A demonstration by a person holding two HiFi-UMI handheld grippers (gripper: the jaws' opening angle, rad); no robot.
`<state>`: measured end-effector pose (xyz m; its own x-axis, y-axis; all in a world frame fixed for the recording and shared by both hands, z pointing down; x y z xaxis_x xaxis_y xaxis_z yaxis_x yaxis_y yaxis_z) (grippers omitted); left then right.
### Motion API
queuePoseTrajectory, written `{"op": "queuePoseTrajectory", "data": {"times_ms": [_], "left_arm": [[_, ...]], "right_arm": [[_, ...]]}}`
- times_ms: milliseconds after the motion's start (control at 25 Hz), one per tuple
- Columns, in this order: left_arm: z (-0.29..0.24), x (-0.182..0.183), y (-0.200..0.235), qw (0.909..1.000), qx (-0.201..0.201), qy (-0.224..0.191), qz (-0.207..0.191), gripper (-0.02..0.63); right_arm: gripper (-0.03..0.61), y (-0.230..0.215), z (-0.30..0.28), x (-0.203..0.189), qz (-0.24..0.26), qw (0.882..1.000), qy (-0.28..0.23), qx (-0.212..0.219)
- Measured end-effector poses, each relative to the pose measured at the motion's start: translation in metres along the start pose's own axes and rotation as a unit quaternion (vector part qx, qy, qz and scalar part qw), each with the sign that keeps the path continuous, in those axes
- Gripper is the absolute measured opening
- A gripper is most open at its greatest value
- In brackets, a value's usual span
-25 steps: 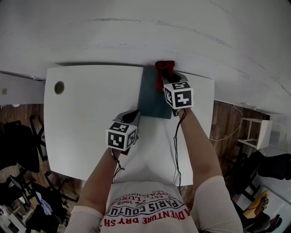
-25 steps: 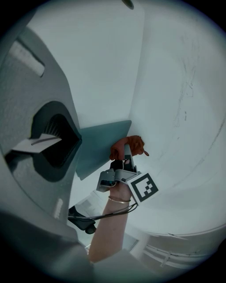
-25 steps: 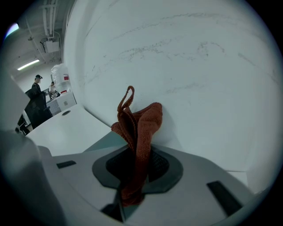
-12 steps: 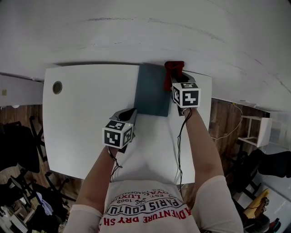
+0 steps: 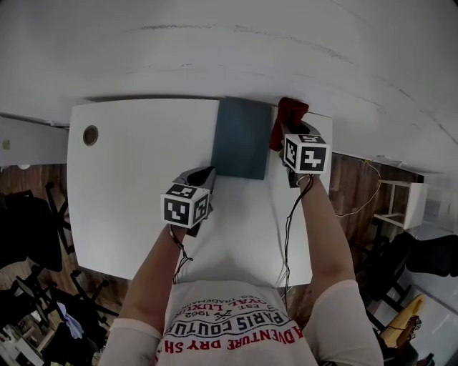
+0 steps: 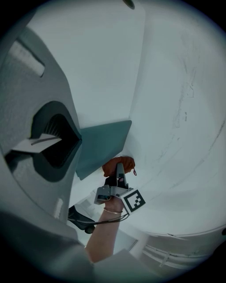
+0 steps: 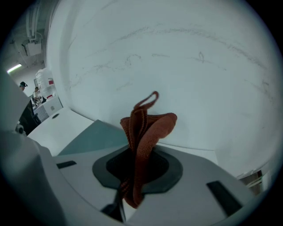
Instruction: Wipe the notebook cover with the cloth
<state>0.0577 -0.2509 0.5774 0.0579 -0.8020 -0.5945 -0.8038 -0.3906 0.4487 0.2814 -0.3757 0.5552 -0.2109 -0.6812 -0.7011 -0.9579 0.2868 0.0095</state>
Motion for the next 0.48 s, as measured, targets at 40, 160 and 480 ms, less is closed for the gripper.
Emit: {"op": "queuePoseTrajectory", "data": {"times_ms": [40, 160, 480], "left_arm": [[0.000, 0.000, 0.000, 1.0000, 0.001, 0.000, 0.000, 0.009], [-0.001, 0.000, -0.002, 0.9999, 0.008, -0.005, -0.009, 0.009], [-0.001, 0.001, -0.001, 1.0000, 0.002, -0.001, -0.005, 0.009]], "right_arm": [[0.075, 0.006, 0.007, 0.002, -0.005, 1.000, -0.003, 0.004], [0.074, 0.029, 0.024, 0.007, -0.022, 0.999, -0.013, 0.029], [0.074, 0.119, 0.037, 0.034, 0.002, 0.994, -0.031, 0.107]]}}
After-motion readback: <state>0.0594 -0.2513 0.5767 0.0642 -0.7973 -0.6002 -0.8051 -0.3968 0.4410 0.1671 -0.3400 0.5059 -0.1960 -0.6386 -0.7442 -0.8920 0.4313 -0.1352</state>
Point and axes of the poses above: the fingertips, and each gripper's own axes: z backward along the fingers, y to its left, x out of its top, the point moved 3 cm from there along z, backward along the fingers, and after that the axes turned 3 degrees about z, right-handed, at the moved point
